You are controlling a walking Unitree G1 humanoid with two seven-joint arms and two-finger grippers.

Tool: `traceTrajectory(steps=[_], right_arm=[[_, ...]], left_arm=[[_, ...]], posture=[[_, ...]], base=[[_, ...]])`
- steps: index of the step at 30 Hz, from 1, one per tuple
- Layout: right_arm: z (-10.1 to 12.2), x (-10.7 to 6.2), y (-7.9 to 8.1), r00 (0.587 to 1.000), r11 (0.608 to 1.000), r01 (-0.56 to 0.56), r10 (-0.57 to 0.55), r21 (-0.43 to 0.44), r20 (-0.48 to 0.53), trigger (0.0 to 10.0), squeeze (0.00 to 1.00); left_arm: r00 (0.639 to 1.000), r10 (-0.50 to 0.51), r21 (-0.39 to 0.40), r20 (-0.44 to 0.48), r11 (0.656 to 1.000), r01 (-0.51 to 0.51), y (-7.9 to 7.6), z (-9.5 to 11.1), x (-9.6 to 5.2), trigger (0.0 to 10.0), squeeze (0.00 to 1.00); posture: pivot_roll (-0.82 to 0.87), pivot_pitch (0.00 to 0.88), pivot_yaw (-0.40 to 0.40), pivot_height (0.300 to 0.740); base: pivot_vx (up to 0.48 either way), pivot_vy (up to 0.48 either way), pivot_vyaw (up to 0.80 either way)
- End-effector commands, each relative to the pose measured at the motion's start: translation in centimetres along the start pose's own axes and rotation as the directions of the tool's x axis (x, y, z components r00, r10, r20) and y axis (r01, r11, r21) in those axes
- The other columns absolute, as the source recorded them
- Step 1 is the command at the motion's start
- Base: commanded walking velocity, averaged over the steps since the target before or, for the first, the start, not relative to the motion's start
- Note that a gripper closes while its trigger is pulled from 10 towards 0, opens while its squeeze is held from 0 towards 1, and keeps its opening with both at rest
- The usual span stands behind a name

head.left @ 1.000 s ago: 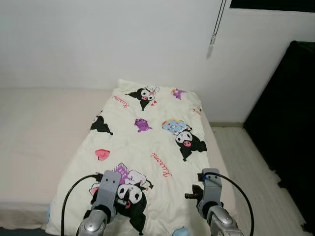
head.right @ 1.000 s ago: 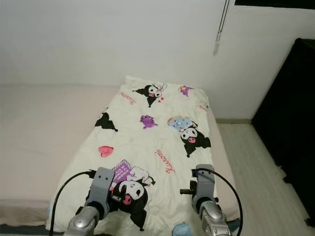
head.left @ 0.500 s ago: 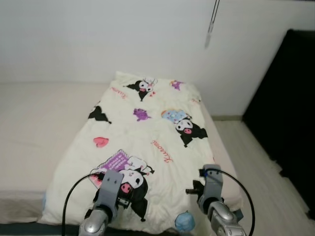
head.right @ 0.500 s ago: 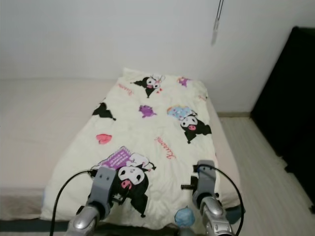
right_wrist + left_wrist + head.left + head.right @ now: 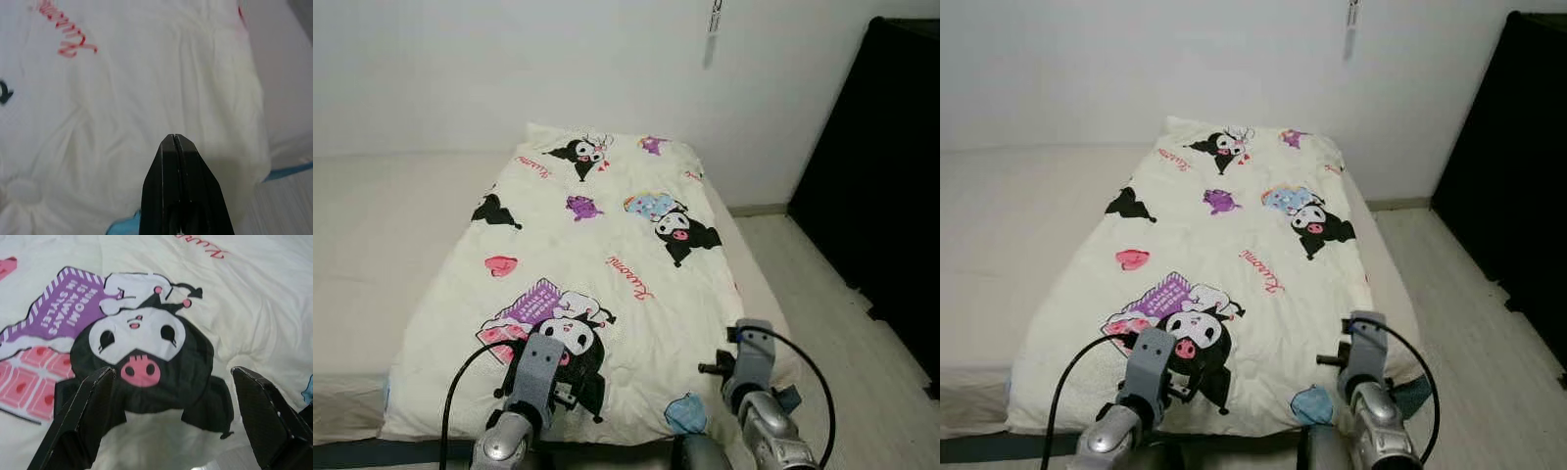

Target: Clean up the room

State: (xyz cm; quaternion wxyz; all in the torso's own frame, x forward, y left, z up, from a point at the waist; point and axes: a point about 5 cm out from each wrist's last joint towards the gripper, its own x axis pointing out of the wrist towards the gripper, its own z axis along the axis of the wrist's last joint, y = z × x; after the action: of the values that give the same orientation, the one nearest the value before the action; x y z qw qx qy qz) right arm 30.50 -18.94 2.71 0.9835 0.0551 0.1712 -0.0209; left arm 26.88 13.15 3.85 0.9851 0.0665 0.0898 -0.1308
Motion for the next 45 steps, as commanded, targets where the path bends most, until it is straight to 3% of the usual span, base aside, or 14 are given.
traceTrajectory(steps=[1,14,26,27,35,40,45], right_arm=[[-0.5,-0.1,-0.3,1.0,1.0,0.016,-0.015,0.027,-0.024,10.0,0.0],[0.5,0.5,-1.2,0.999,0.999,0.04,-0.039,0.025,-0.029,10.0,0.0],[1.5,0.8,-2.4,0.997,0.996,0.079,-0.079,0.039,-0.007,10.0,0.0],[1.6,0.8,-2.8,0.996,0.995,0.093,-0.093,0.042,-0.012,10.0,1.0],[2.6,1.2,-4.2,0.992,0.99,0.124,-0.122,0.069,-0.043,10.0,1.0],[3.0,1.4,-5.3,0.973,0.976,0.21,-0.203,0.053,-0.113,10.0,1.0],[2.6,1.5,-5.0,0.952,0.962,0.269,-0.257,0.051,-0.168,10.0,1.0]], left_arm=[[1.0,-0.012,-0.017,-0.019,1.0,0.011,-0.2,-0.4,-0.4,10.0,0.0],[1.0,-0.023,-0.014,0.017,1.0,0.023,0.2,0.4,-0.6,10.0,0.0],[0.994,-0.094,-0.019,0.055,0.995,0.095,-0.5,1.1,-0.8,10.0,0.0],[0.992,-0.107,-0.021,0.062,0.994,0.109,-0.6,1.3,-0.8,10.0,0.0],[0.974,-0.189,-0.042,0.123,0.98,0.195,-0.9,3.0,-1.2,10.0,0.0],[0.973,-0.185,-0.037,0.138,0.981,0.192,-0.7,3.7,-1.2,10.0,0.0],[0.976,-0.171,-0.037,0.136,0.983,0.178,-0.5,3.6,-1.3,10.0,0.0]], posture=[[0.0,0.12,-0.022,0.596],[0.0,0.12,-0.026,0.556],[0.0,0.12,-0.024,0.556],[0.0,0.125,-0.025,0.556],[0.01,0.158,-0.028,0.556],[0.01,0.174,-0.033,0.556],[0.01,0.177,-0.035,0.556]], base=[[0.0,0.0,0.0],[0.0,0.0,0.0],[0.0,0.0,0.0],[0.0,0.0,0.0],[0.0,0.0,0.0],[0.0,0.0,0.0],[0.0,0.0,0.0]])
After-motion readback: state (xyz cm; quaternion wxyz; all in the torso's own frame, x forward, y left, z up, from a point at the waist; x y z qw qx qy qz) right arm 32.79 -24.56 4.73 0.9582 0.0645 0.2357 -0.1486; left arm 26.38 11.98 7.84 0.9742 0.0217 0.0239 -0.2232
